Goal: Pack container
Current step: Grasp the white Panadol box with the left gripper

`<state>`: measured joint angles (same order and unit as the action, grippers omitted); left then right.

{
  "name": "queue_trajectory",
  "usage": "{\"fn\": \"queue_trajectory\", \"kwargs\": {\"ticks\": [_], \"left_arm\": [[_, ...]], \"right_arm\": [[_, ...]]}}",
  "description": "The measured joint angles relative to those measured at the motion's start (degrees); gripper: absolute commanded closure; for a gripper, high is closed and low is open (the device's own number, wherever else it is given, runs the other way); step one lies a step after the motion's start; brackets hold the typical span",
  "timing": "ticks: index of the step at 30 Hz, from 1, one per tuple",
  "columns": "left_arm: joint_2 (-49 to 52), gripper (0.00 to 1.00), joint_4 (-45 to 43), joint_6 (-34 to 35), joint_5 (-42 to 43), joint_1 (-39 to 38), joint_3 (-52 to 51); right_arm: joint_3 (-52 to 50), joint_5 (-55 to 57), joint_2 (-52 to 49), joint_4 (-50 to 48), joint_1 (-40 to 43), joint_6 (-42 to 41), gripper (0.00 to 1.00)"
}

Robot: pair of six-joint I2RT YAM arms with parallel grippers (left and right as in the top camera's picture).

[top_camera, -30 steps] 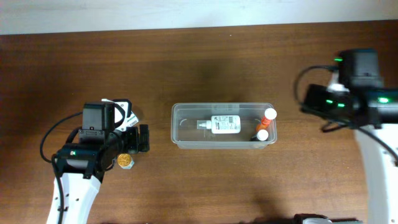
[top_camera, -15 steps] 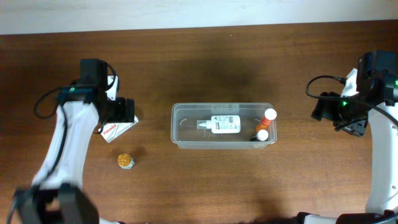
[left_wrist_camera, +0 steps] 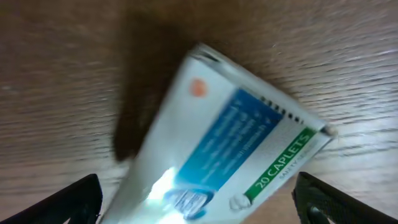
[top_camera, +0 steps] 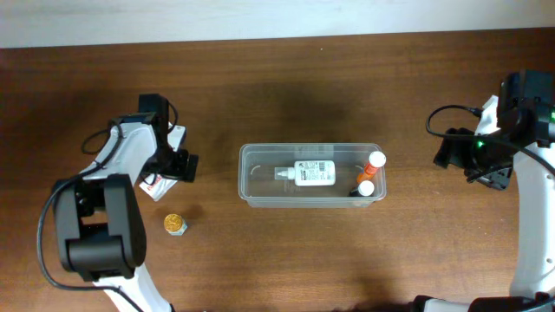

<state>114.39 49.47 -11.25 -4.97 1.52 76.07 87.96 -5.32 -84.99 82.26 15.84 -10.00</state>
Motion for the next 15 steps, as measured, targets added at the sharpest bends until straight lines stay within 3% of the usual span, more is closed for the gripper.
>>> {"fn": "queue_trajectory", "kwargs": {"ticks": [4,6,10,15], "left_arm": [[0.8,0.37,0.7,0.0,0.5,0.0,0.2],[0.8,0.45,1.0,0.0,0.4,0.0,0.2],[0.9,0.55,1.4,-0.1,0.4,0.0,0.2],[0.9,0.58,3.4,-0.1,0.2,0.0,1.6]], "right_arm": [[0.0,0.0,0.0,0.0,0.0,0.1,0.23],[0.0,0.0,0.0,0.0,0.0,0.2,0.23],[0.0,0.0,0.0,0.0,0.0,0.1,0.23],[0.0,0.0,0.0,0.0,0.0,0.2,0.23]]}}
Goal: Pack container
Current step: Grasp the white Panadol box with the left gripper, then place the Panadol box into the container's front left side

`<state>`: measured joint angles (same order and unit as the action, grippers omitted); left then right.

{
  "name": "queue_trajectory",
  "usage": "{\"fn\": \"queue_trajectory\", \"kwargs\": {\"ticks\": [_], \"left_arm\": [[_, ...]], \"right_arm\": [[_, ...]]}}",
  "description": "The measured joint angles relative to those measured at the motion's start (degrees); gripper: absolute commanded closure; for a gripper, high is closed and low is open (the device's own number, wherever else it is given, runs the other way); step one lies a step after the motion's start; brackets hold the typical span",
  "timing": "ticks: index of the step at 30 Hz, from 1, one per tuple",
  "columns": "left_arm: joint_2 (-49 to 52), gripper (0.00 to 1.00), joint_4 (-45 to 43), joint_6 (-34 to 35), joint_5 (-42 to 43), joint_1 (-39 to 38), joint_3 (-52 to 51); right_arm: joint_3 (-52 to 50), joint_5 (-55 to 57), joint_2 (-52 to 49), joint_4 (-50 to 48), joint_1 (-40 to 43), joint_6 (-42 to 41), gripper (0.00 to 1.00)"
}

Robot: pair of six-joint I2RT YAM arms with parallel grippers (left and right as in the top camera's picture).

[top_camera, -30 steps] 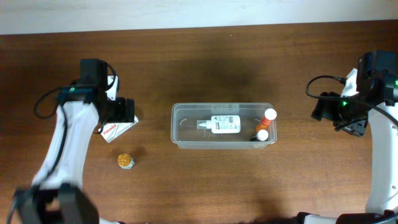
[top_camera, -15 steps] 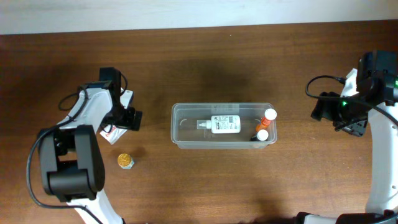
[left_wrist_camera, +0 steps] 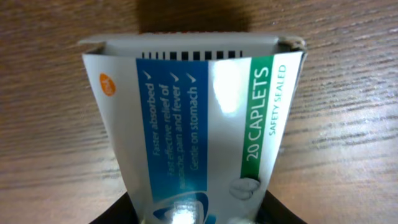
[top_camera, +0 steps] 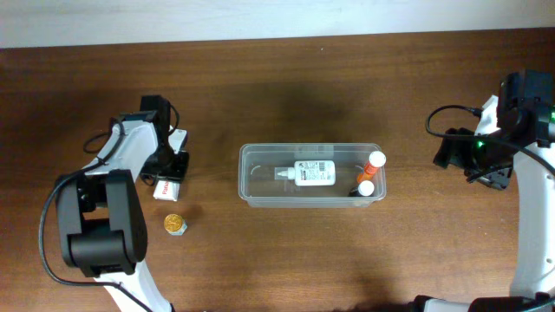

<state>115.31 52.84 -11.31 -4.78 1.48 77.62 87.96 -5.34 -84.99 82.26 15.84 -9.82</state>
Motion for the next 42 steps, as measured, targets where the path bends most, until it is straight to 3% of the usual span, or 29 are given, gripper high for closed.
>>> {"fn": "queue_trajectory", "kwargs": {"ticks": [8,13,17,22,28,33,36,42], "left_arm": [[-4.3,0.57,4.8,1.0,0.0,-2.2,7.7],[-15.3,0.57,4.5,0.9,3.8,-9.1,9.8],[-21.3,0.57,4.9,-3.3,7.6,-18.3,11.0],[-20.7,0.57,6.1,-8.5,9.8,-28.9,10.3],[-16.4,0.56,5.1,-11.9,9.8,-36.1,6.5],[-12.9,0.45,2.2,-12.5,8.2,-37.0,5.3],[-12.8,0.3,1.4,-12.1,6.8,-36.7,5.3],[-14.0,0.28,2.9,-5.7,0.4,-35.4,5.6]], "right_arm": [[0.0,0.0,0.0,0.0,0.0,0.0,0.23],[0.0,0.0,0.0,0.0,0.0,0.0,0.23],[0.0,0.0,0.0,0.0,0.0,0.0,0.23],[0.0,0.0,0.0,0.0,0.0,0.0,0.23],[0.0,0.0,0.0,0.0,0.0,0.0,0.23],[0.0,0.0,0.0,0.0,0.0,0.0,0.23],[0.0,0.0,0.0,0.0,0.0,0.0,0.23],[0.0,0.0,0.0,0.0,0.0,0.0,0.23]]}}
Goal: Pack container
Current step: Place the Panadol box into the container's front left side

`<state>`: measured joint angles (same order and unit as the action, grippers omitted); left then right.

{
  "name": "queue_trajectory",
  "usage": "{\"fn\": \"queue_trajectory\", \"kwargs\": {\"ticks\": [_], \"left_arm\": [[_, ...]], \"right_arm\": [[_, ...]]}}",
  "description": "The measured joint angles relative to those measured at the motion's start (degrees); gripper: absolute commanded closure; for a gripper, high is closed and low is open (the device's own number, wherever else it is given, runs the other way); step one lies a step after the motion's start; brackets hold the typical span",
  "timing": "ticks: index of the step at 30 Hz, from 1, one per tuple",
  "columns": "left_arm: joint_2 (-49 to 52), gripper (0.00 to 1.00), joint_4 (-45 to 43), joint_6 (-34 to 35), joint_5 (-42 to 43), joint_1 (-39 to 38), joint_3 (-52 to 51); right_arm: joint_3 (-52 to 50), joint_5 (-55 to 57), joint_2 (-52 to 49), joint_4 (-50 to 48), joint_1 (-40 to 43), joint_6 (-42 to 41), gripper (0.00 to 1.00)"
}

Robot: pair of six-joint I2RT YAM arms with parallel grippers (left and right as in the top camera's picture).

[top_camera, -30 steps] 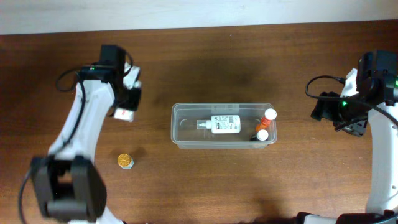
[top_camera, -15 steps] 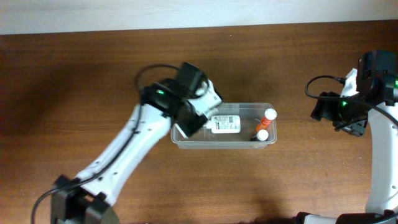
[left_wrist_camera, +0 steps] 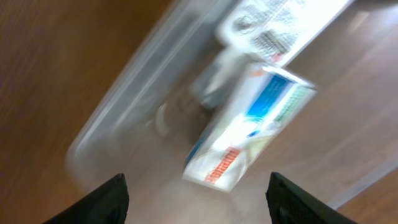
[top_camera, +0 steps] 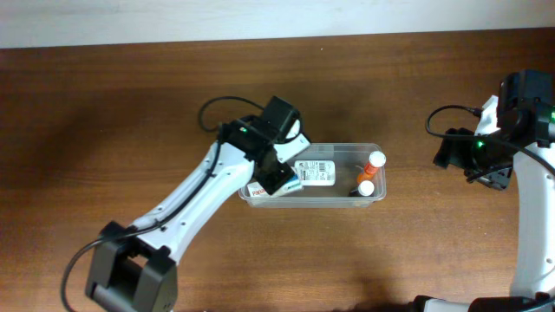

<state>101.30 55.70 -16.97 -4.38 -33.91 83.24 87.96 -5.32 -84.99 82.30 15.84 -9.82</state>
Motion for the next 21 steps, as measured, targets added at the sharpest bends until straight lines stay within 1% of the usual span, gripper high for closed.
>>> {"fn": "queue_trajectory", "kwargs": {"ticks": [3,4,5,10,13,16,18,21], "left_arm": [[-4.2,0.27,2.0,5.4,-1.8,3.5,0.0],[-6.1,0.05,2.9,7.8,-2.2,5.2,0.1],[-8.3,0.01,4.1,9.9,-2.6,7.2,0.3],[-16.3,0.01,13.3,23.2,-3.8,18.9,1.6],[-17.2,0.01,17.0,30.1,-4.1,25.4,1.2],[-17.2,0.01,16.6,34.6,-3.3,30.3,-2.7],[-17.2,0.01,14.2,36.6,-1.7,33.1,-7.2],[-17.0,0.0,9.9,38.1,0.5,35.1,-14.2]], "right_arm": [[0.0,0.0,0.0,0.0,0.0,0.0,0.23],[0.0,0.0,0.0,0.0,0.0,0.0,0.23],[0.0,0.0,0.0,0.0,0.0,0.0,0.23],[0.0,0.0,0.0,0.0,0.0,0.0,0.23],[0.0,0.0,0.0,0.0,0.0,0.0,0.23],[0.0,0.0,0.0,-0.1,0.0,0.0,0.23],[0.0,0.0,0.0,-0.1,0.0,0.0,0.23],[0.0,0.0,0.0,-0.1,0.0,0.0,0.23]]}}
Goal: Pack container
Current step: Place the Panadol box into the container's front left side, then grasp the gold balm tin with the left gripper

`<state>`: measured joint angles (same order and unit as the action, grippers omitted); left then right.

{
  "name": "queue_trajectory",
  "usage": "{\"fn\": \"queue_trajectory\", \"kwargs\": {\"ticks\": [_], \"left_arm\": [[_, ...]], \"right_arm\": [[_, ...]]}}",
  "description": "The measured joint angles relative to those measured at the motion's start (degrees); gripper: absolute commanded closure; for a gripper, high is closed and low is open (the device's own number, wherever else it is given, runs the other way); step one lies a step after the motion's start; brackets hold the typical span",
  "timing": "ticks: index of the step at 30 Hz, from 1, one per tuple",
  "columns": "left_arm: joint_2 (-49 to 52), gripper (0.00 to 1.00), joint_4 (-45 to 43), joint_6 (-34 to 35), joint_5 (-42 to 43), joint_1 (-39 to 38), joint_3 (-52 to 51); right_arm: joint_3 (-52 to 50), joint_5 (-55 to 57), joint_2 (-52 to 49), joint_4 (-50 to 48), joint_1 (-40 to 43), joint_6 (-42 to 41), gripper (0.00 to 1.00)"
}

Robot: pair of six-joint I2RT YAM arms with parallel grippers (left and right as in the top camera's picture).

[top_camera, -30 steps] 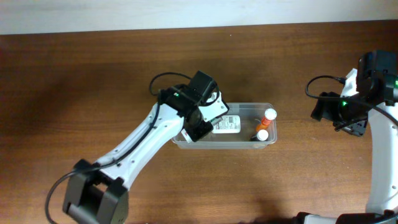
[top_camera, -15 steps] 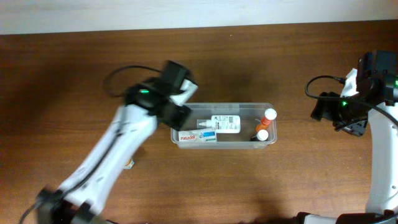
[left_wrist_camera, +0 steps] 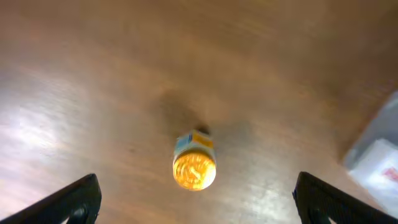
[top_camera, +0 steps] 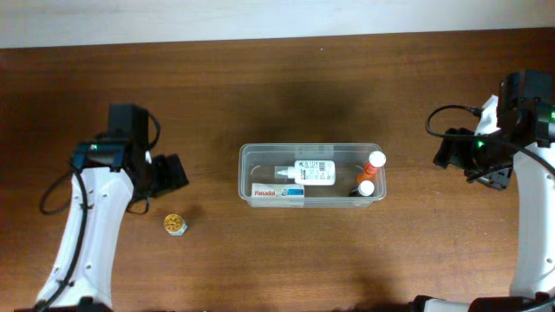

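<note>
The clear plastic container (top_camera: 245, 178) stands mid-table. Inside it lie a white bottle (top_camera: 310, 173), a white and blue tablet box (top_camera: 277, 191) along the front wall and two orange-and-white capped tubes (top_camera: 371, 174) at the right end. A small jar with a gold lid (top_camera: 176, 224) stands on the wood left of the container; in the left wrist view this jar (left_wrist_camera: 194, 165) is just ahead of the fingers. My left gripper (top_camera: 166, 172) is open above the table, empty, a little beyond the jar. My right gripper (top_camera: 473, 165) hovers at the right edge; its jaws are hard to make out.
The corner of the container (left_wrist_camera: 379, 155) shows at the right of the left wrist view. Cables trail from both arms. A pale wall strip (top_camera: 260, 17) borders the far side of the table.
My left gripper has gone from over the container's left end back to the left side of the table, above the gold-lidded jar. The tablet box stays in the container. The right arm is unchanged.
My left gripper was open around the tablet box at the left of the table, then shut on it. Later it was open over the container's left end with the box dropping inside. Now the box lies along the front wall and the gripper hangs over the jar.
</note>
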<state>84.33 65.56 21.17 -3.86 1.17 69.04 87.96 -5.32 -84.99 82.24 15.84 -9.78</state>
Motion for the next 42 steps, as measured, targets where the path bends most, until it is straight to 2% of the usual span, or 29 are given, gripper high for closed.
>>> {"fn": "queue_trajectory", "kwargs": {"ticks": [4,12,30,33,35,37,40,42], "left_arm": [[0.5,0.01,-5.6,1.2,1.8,0.3,-9.5],[1.7,0.0,-11.9,2.1,2.5,0.3,-19.1],[5.9,0.01,-17.4,4.1,4.0,0.3,-21.8],[6.0,0.11,-18.0,4.3,4.1,0.3,-21.9],[6.0,0.28,-18.1,4.5,4.1,0.3,-21.9],[6.0,0.39,-18.0,4.8,4.1,0.3,-21.9],[6.0,0.43,-17.5,5.0,4.3,0.3,-21.9],[6.0,0.51,-17.2,5.0,4.3,0.3,-21.9]], "right_arm": [[0.0,0.0,0.0,0.0,0.0,0.0,0.23],[0.0,0.0,0.0,0.0,0.0,0.0,0.23],[0.0,0.0,0.0,0.1,0.0,0.0,0.23],[0.0,0.0,0.0,0.1,0.0,0.0,0.23],[0.0,0.0,0.0,0.1,0.0,-0.1,0.23],[0.0,0.0,0.0,0.1,0.0,0.0,0.23],[0.0,0.0,0.0,0.1,0.0,0.3,0.23],[0.0,0.0,0.0,0.1,0.0,0.4,0.23]]}}
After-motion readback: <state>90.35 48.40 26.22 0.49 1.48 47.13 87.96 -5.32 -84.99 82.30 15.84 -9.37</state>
